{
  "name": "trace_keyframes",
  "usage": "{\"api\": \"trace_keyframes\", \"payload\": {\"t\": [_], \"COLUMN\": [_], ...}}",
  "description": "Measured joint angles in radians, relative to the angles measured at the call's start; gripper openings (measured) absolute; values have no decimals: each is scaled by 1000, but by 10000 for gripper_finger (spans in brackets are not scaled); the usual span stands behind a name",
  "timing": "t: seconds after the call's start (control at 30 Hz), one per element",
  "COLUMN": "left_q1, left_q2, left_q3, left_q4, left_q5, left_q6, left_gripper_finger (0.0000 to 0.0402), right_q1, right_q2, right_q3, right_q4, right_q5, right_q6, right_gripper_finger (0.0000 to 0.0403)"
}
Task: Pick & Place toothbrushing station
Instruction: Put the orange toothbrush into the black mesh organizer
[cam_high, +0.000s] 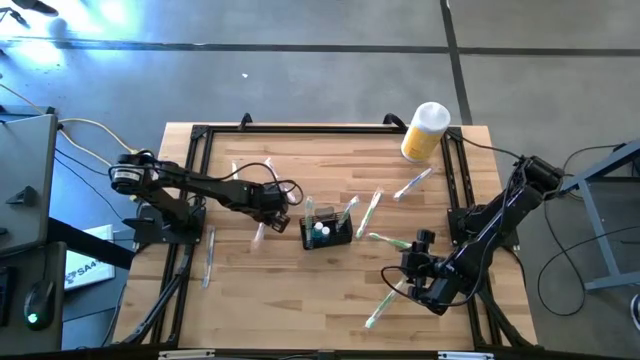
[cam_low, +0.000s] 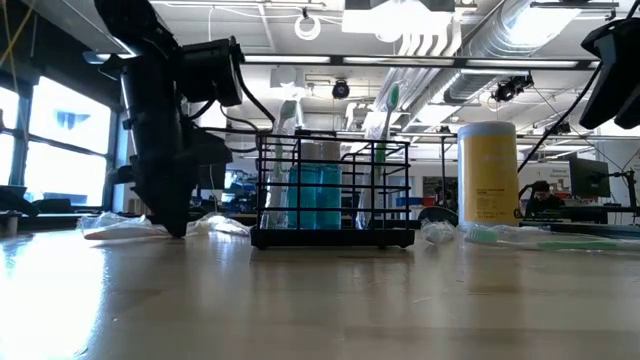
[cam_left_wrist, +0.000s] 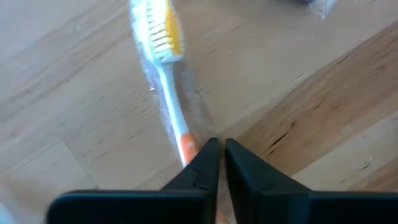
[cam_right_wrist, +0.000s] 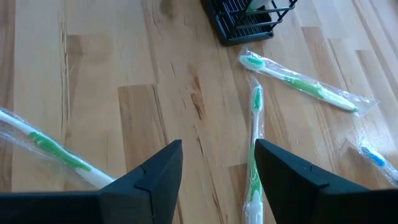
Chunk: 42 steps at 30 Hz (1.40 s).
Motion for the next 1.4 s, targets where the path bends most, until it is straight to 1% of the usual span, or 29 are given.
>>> {"api": "trace_keyframes", "payload": {"t": [0.17,0.3,0.4,0.53,0.67,0.8,1.13,1.4], "left_q1": [0,-20,-51,-92,-122,-134,-134,-168], "left_q2": [0,1,3,7,5,4,3,-9], "left_q3": [0,13,55,128,196,230,238,239], "left_q4": [-3,-14,-41,-160,-238,-252,-273,-295], "left_q5": [-5,-26,-54,-87,-139,-146,-155,-154], "left_q6": [4,15,23,26,20,19,14,-17], "left_gripper_finger": [2,1,0,0,0,0,0,0], "right_q1": [0,0,0,0,0,0,0,0], "right_q2": [0,0,0,0,0,0,0,0], "right_q3": [0,0,0,0,0,0,0,0], "right_q4": [0,0,2,8,8,9,11,11], "right_q5": [0,0,0,0,0,0,-14,-13], "right_q6": [0,-8,-18,-25,-26,-26,-26,-26], "right_gripper_finger": [193,193,193,193,193,193,193,193]}}
